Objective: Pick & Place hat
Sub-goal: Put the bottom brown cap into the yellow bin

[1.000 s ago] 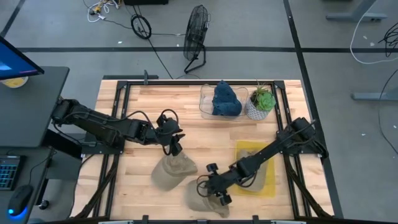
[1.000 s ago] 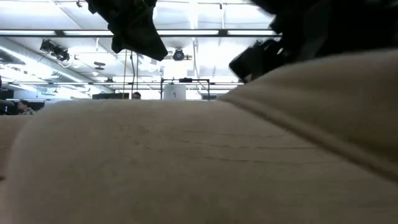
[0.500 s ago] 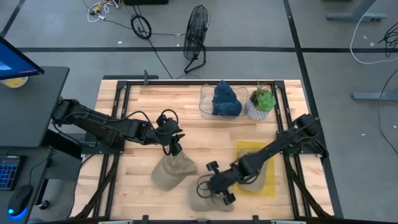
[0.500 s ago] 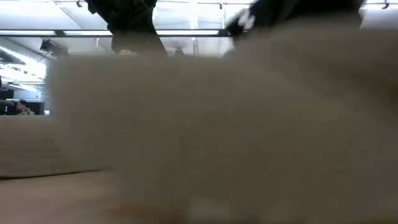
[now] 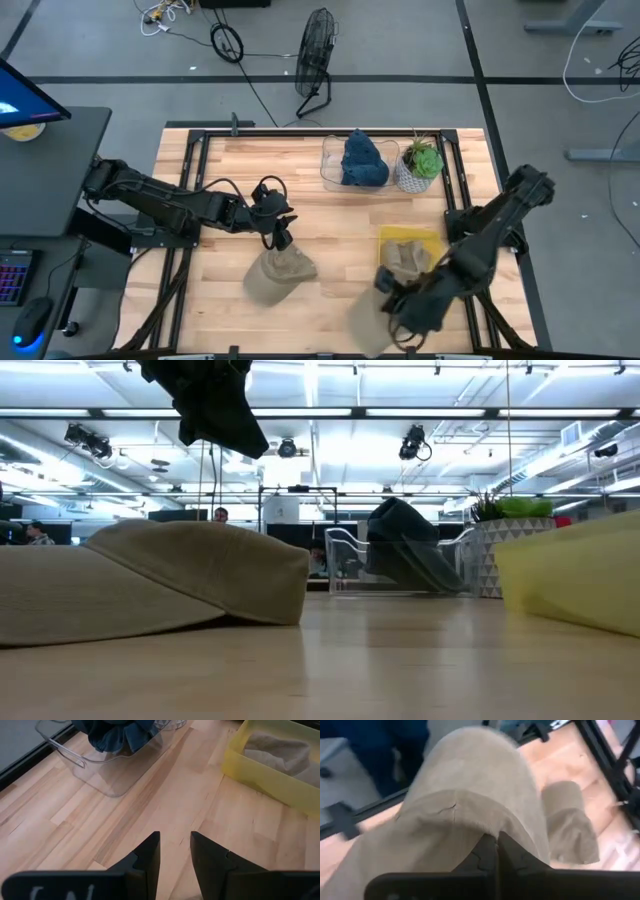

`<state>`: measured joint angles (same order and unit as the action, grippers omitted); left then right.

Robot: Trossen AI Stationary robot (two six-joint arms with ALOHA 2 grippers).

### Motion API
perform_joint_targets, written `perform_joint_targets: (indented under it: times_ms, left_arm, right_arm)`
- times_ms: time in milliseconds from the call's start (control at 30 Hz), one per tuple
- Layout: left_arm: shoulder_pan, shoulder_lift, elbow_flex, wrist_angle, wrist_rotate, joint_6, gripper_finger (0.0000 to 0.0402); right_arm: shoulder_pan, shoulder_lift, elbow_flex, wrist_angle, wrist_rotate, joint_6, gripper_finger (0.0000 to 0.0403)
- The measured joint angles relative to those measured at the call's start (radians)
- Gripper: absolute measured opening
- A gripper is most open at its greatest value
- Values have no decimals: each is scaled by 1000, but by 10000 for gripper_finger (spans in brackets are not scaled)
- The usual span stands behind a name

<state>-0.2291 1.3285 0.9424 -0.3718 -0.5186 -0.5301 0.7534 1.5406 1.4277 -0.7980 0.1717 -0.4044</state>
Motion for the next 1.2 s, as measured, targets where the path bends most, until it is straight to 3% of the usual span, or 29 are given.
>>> perform_joint_targets:
  times_ms: [133, 233, 367, 633, 800, 1000, 1200]
  left_arm:
    - [0, 0, 0, 0, 0, 0, 110]
    - [1, 0, 0, 2, 0, 0, 110]
    - [1, 0, 0, 2, 0, 0, 110]
    - [1, 0, 0, 3, 0, 0, 110]
    - [1, 0, 0, 3, 0, -1, 110]
    - [2, 0, 0, 3, -1, -3, 110]
    - [2, 0, 0, 3, -40, -8, 110]
  right_arm:
    - [18, -80, 0, -219, -31, 40, 1]
    - [29, -111, 0, -375, -41, -53, 1]
    - [28, -123, -2, -458, -107, -121, 1]
    - [-18, -141, -172, -443, -113, -207, 0]
    - [-79, -162, -303, -327, -121, -315, 0]
    - [-142, -162, -357, -202, -229, -571, 0]
    - [-165, -154, -357, -148, -330, -632, 0]
